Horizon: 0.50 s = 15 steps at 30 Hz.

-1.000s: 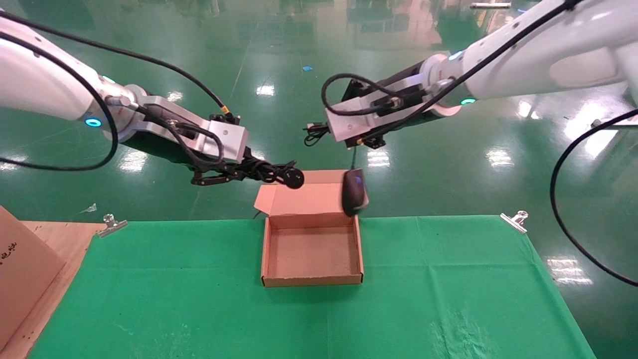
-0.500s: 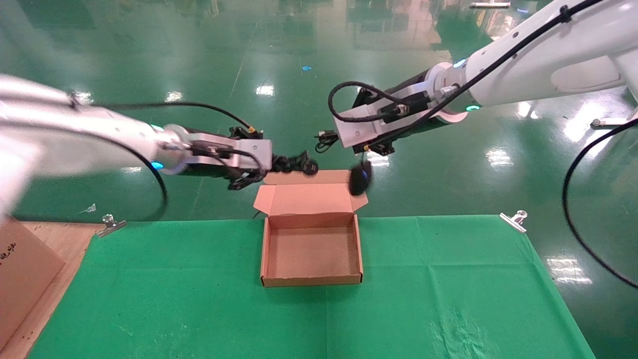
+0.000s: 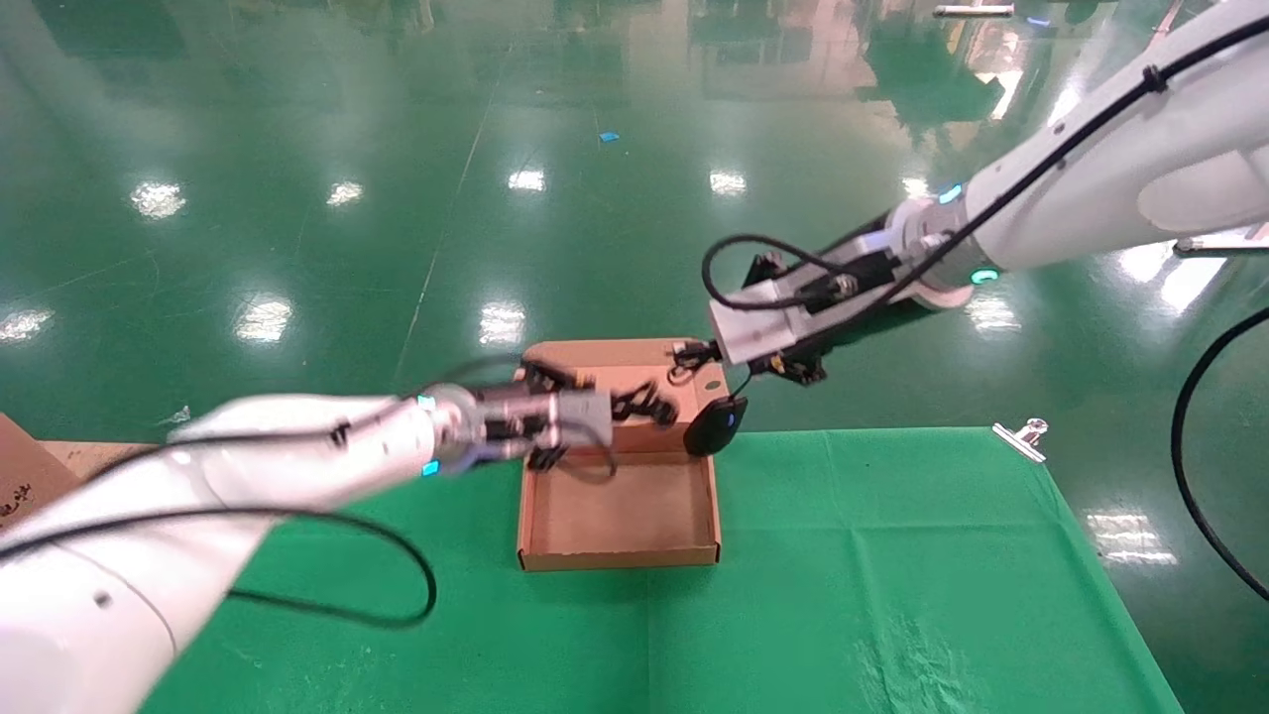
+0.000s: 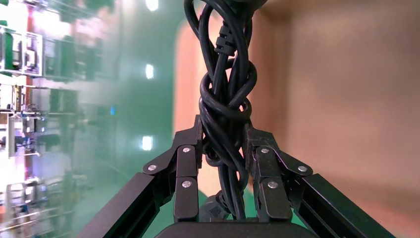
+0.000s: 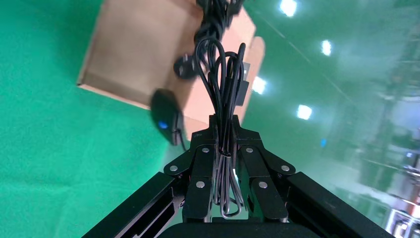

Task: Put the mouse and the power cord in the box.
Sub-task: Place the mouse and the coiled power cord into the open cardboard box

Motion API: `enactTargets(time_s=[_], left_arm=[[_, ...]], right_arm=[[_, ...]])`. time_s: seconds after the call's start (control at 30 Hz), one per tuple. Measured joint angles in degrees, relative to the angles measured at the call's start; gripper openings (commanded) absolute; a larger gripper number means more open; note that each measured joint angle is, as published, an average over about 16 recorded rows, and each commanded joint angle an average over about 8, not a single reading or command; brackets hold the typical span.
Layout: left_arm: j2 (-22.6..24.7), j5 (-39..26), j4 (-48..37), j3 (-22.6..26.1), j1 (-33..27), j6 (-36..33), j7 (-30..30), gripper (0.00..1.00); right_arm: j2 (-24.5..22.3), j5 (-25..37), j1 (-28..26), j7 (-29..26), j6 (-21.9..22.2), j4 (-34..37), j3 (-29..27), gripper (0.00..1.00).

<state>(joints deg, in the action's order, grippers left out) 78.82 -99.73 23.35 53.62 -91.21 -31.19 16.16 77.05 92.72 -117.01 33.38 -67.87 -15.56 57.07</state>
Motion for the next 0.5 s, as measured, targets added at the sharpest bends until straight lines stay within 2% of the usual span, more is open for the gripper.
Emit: enactTargets(time_s=[0.07,0.17,0.27,0.3,0.43,0.5], left_arm=[[0.0,-0.3,0.9,2.5,0.9,0.7,-2.2,0.11],[-0.1,-0.8,1.8,5.9,1.7,1.9,-5.1,0.39],[-0.1,-0.7,2.5,8.7,2.2,2.8,-7.7,0.74],[-0.2,-0.5,2.6,9.4,2.2,2.9,-8.5,0.82],[-0.2,0.7,3.3,11.9,2.0,2.8,-11.2,0.97],[-0.3,1.4,3.4,13.0,1.7,2.8,-12.0,1.0]], right_arm=[[0.0,-0.2,0.2,0.6,-0.5,0.7,0.1,0.0],[0.0,-0.5,0.5,1.5,-1.1,1.7,0.3,0.0],[0.0,-0.7,0.9,2.2,-1.5,2.5,0.5,0.0],[0.0,-0.8,1.0,2.5,-1.6,2.7,0.6,0.0],[0.1,-1.1,1.6,3.2,-1.8,3.5,0.7,0.0],[0.1,-1.3,1.8,3.5,-1.9,3.7,0.8,0.0]])
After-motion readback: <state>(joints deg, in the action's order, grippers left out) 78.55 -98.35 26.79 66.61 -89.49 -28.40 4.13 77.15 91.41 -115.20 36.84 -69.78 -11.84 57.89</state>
